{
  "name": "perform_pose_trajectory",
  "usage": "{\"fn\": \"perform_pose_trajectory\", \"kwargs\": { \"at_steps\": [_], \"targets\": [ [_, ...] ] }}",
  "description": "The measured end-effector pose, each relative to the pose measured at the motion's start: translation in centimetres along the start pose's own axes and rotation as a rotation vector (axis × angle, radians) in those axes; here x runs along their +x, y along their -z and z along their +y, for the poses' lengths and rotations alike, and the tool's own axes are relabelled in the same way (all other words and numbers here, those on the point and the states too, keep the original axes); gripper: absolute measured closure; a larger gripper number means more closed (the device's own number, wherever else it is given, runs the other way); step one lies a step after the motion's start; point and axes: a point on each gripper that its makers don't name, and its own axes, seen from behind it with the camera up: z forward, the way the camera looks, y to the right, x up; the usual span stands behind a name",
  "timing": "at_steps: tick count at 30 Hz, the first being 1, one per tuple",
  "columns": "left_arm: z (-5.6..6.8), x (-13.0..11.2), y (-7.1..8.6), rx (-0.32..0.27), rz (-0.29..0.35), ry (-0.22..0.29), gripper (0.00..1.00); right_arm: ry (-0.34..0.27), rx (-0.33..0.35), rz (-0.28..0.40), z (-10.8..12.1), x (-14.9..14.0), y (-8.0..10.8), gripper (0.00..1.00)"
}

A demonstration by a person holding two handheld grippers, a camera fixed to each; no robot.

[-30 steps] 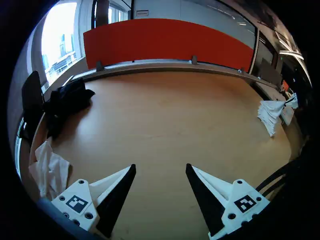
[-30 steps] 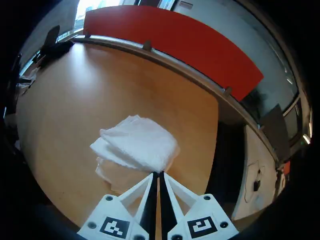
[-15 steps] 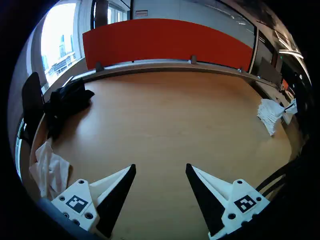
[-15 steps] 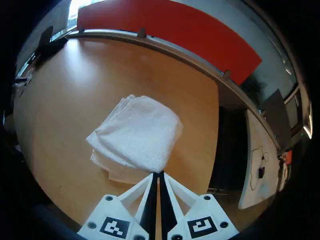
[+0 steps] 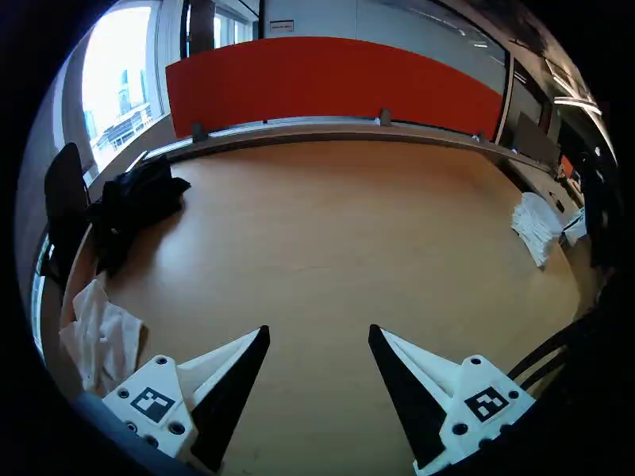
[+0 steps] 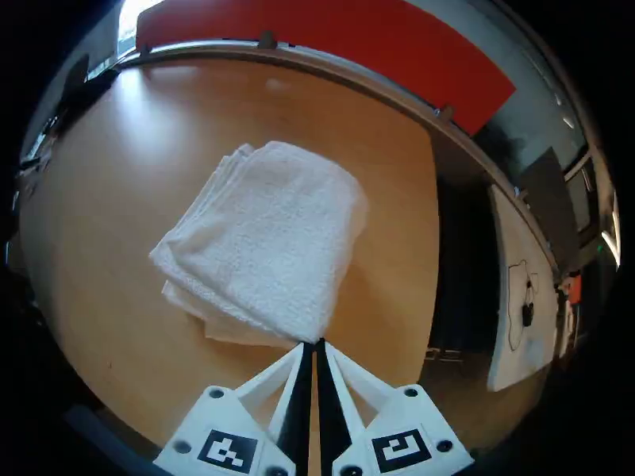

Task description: Fold towel

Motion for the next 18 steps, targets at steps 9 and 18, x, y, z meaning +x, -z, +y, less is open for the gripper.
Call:
{"fn": "perform_pose_trajectory", "kwargs": {
  "at_steps": [9,18],
  "targets": [
    [-0.2,-0.1,0.3,0.005,0.000,0.000,0.08,-0.006,-0.005,-0.030,-0.7,-1.1,-1.2,0.96],
    [-0.4,-0.3,0.4,0.007,-0.001,0.004,0.08,-0.011,-0.013,-0.023,-0.7,-1.0,-1.2,0.95]
  ]
}}
